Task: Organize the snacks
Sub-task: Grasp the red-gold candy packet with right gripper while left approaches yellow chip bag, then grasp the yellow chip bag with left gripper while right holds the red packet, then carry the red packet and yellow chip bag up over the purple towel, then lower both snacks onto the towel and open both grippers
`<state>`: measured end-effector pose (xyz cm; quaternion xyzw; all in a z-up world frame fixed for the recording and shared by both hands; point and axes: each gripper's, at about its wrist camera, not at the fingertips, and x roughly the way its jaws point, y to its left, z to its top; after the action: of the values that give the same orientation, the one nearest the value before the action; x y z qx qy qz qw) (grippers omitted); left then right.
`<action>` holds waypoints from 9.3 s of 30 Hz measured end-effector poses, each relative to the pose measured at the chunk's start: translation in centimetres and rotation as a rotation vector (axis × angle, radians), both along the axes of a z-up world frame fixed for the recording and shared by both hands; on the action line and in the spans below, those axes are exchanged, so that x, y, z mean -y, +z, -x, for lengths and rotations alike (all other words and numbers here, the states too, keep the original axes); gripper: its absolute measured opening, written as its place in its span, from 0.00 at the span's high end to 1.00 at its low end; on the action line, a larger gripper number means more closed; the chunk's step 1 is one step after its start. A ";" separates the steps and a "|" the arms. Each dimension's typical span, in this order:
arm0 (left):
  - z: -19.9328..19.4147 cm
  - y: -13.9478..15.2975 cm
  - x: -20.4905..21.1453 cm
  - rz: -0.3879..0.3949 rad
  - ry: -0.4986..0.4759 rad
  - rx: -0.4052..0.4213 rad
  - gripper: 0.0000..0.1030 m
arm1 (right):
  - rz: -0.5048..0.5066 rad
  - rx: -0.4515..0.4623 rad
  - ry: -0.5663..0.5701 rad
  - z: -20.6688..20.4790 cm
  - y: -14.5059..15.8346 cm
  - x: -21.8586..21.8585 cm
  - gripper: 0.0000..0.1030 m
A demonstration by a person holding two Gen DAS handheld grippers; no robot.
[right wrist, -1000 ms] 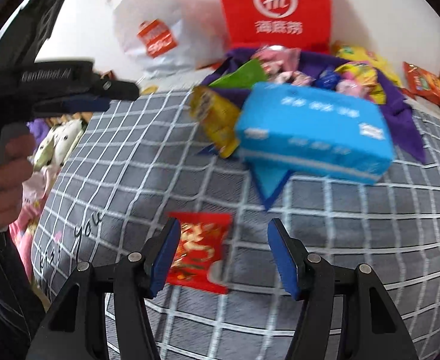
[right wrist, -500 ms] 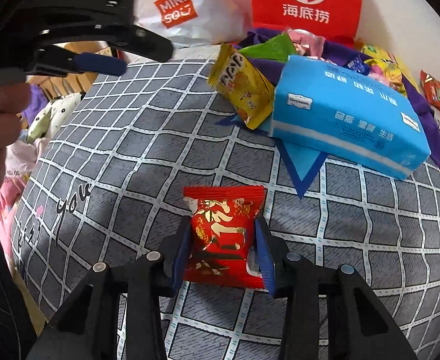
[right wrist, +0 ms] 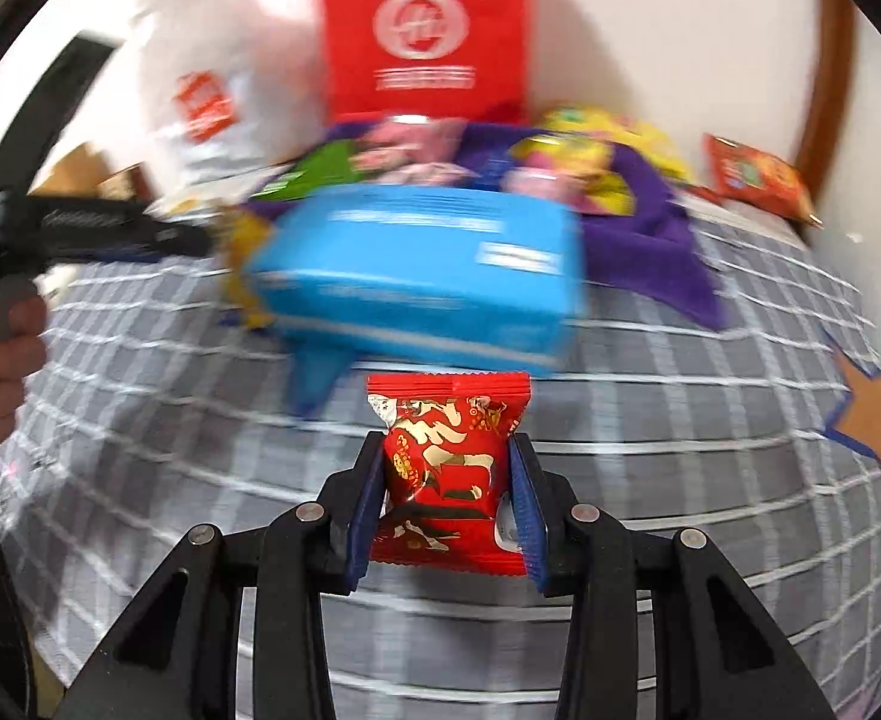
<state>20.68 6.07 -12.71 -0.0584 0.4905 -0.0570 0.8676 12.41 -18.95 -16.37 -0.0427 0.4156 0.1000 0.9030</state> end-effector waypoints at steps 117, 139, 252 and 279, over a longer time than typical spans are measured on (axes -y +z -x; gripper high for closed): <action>-0.7 -1.4 0.7 0.106 -0.064 0.029 0.68 | 0.004 0.025 -0.099 -3.1 -2.9 5.0 0.62; 3.9 1.6 0.8 0.106 -0.078 0.085 0.69 | -0.023 0.116 -0.063 0.1 1.1 4.0 0.62; -16.6 2.6 4.1 0.130 -0.080 -0.033 0.69 | -0.091 -0.004 0.127 -24.5 6.6 -3.3 0.62; -17.1 0.7 6.7 0.084 -0.137 -0.064 0.67 | 0.046 -0.021 0.101 -24.8 5.2 -3.0 0.48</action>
<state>37.81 -0.68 -12.00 -0.0628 0.5180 -0.1350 0.8423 37.22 -15.98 -11.13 -0.0832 0.4247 0.1366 0.8911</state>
